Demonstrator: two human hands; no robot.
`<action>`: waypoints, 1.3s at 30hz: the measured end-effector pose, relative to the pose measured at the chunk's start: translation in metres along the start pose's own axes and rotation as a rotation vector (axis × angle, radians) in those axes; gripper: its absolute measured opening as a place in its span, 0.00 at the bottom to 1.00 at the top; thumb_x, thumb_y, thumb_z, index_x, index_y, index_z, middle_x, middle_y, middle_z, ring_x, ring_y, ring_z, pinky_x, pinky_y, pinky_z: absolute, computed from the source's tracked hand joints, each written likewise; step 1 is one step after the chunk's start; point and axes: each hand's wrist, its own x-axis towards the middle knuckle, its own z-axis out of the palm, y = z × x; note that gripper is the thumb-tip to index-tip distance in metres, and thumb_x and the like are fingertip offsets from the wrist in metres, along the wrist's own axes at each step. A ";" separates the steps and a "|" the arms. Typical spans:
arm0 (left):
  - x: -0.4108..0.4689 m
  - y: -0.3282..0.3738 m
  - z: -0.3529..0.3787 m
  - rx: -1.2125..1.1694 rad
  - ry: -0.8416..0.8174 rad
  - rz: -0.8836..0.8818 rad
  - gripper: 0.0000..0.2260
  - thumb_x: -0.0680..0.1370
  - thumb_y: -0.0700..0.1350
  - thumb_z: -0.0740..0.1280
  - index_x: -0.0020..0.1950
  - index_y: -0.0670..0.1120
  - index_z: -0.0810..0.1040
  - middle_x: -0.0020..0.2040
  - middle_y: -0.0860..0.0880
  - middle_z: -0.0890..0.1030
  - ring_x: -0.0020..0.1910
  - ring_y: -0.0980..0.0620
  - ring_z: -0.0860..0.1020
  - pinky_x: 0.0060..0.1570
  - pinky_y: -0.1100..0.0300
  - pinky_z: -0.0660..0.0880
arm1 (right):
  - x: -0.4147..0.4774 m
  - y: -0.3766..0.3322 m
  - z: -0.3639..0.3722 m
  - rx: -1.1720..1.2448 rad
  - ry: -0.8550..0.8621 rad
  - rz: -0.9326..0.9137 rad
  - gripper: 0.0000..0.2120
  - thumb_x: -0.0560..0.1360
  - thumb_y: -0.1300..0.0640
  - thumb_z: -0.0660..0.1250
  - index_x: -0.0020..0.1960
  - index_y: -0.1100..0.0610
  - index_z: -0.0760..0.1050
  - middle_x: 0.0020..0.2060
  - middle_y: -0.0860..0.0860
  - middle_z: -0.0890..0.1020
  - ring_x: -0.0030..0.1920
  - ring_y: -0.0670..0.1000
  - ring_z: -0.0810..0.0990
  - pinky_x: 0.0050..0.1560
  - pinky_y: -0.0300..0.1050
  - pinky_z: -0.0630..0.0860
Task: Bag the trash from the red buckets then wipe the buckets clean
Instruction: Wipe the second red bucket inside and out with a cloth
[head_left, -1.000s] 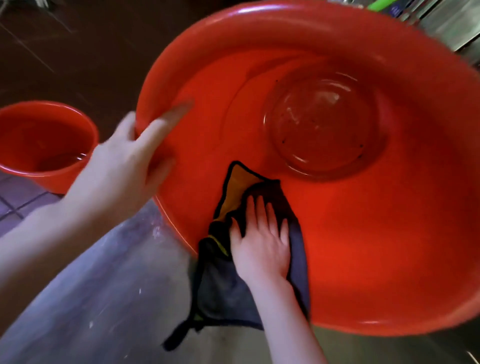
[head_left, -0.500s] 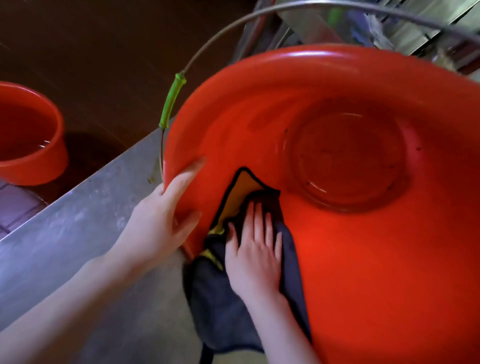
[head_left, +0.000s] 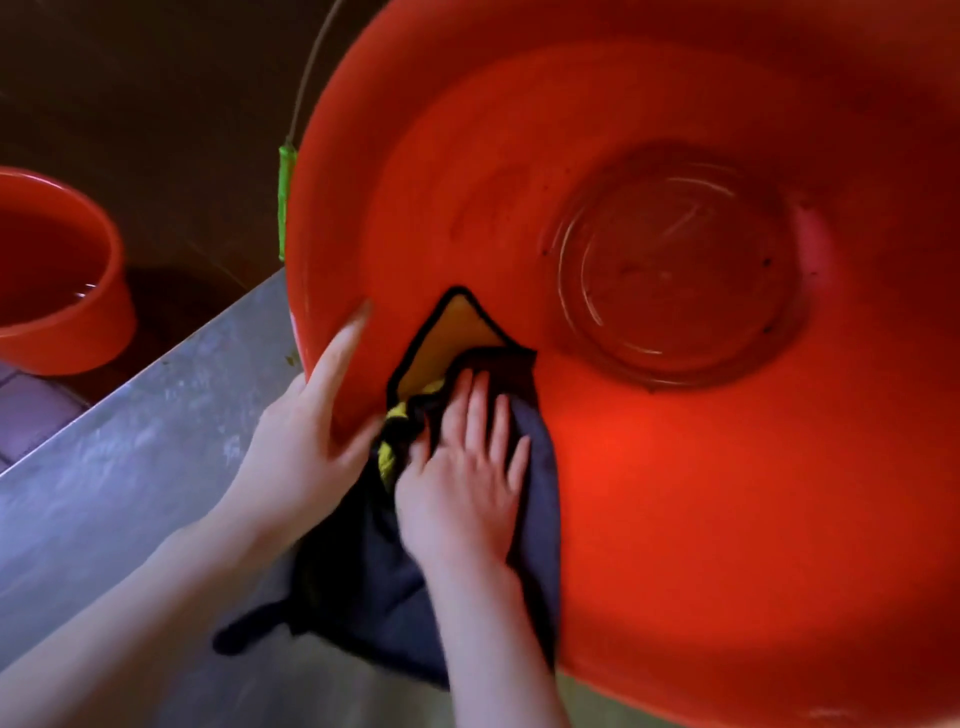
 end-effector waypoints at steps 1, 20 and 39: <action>-0.001 0.000 -0.001 -0.010 -0.010 0.003 0.44 0.75 0.41 0.71 0.75 0.72 0.47 0.70 0.59 0.66 0.64 0.46 0.75 0.57 0.52 0.75 | -0.007 -0.003 0.003 -0.026 -0.007 -0.020 0.34 0.79 0.41 0.48 0.79 0.50 0.37 0.79 0.45 0.42 0.78 0.50 0.42 0.76 0.58 0.43; 0.028 0.047 -0.058 0.276 0.212 0.272 0.26 0.76 0.42 0.71 0.72 0.55 0.69 0.63 0.41 0.64 0.56 0.52 0.69 0.59 0.64 0.70 | 0.124 0.051 -0.015 0.100 -0.094 0.241 0.28 0.82 0.42 0.43 0.80 0.49 0.44 0.79 0.47 0.48 0.79 0.51 0.46 0.76 0.58 0.42; -0.018 0.004 0.014 0.047 0.088 -0.152 0.39 0.74 0.35 0.70 0.74 0.65 0.58 0.64 0.41 0.72 0.59 0.37 0.74 0.50 0.55 0.69 | -0.007 0.009 0.003 -0.047 0.044 -0.111 0.32 0.77 0.39 0.45 0.78 0.51 0.57 0.77 0.49 0.62 0.77 0.54 0.59 0.74 0.61 0.53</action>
